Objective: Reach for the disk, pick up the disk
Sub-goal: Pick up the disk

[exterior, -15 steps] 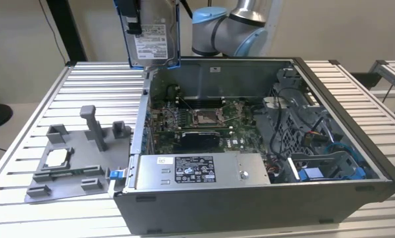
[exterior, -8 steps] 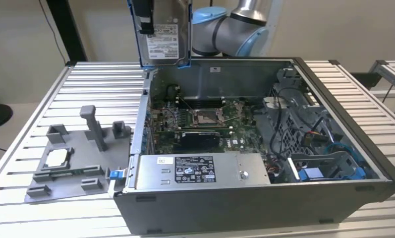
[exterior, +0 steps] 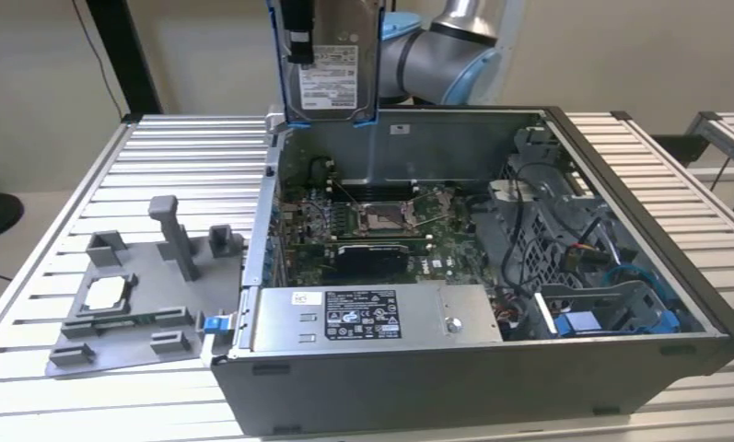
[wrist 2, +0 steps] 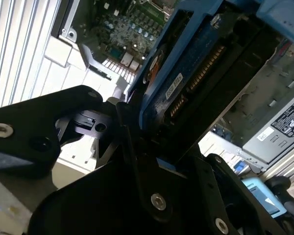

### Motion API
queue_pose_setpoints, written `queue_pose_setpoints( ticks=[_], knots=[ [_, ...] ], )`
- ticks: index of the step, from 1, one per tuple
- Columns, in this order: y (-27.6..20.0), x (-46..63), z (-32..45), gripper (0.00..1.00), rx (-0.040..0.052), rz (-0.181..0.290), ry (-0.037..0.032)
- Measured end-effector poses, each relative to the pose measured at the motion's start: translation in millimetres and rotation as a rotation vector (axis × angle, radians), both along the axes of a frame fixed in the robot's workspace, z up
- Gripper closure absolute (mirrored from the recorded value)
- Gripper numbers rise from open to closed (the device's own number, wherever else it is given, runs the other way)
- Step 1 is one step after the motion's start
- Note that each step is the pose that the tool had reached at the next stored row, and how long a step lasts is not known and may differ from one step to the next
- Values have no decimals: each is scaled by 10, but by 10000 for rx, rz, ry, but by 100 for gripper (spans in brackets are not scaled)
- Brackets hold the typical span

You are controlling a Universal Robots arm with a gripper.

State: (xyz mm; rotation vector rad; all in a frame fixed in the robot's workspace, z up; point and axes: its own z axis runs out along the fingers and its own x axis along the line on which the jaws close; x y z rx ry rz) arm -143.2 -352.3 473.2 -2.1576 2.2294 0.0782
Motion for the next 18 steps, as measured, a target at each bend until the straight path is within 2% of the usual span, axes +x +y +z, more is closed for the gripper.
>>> queue_pose_setpoints(
  ticks=[5, 18],
  knots=[
    [0, 152, 0, 100, 0, -11, 0],
    [0, 634, 0, 100, 0, -12, 1]
  ],
)
